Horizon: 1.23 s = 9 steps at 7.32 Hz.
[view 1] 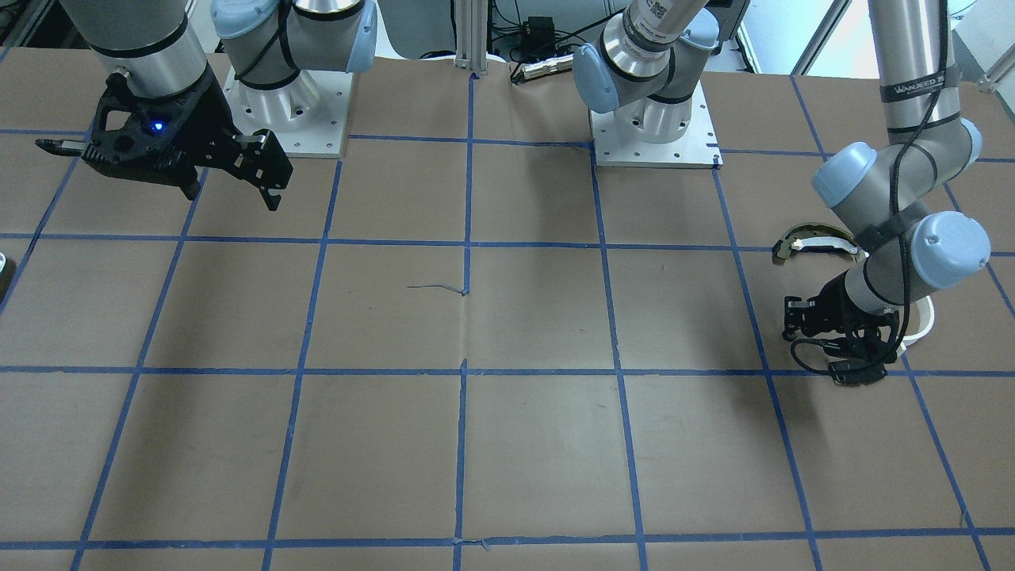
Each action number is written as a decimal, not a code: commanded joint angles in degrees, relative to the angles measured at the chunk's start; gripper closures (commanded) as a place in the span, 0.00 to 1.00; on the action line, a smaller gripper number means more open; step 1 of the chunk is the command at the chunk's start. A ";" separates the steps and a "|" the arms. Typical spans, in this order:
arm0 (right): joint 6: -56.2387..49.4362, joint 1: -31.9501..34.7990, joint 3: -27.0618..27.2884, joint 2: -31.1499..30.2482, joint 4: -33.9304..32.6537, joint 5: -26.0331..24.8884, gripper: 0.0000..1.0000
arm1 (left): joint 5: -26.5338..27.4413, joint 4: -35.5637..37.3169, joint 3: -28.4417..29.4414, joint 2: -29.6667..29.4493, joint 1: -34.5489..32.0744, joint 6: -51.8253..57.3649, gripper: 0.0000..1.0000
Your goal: Place bearing gear from tray to pile
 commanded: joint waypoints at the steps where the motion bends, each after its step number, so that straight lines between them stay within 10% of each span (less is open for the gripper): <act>1: 0.06 0.00 0.00 -0.02 -0.02 -0.01 0.00 | 0.02 -0.34 0.78 0.52 -0.17 -0.03 0.21; 5: 0.06 0.00 0.00 -0.20 -0.11 -0.01 0.00 | -1.21 -28.68 19.89 11.41 -16.02 -23.94 0.11; 9: 0.06 0.00 0.00 -0.20 -0.02 -0.01 0.00 | -4.20 -33.62 24.78 19.66 -29.35 -35.45 0.00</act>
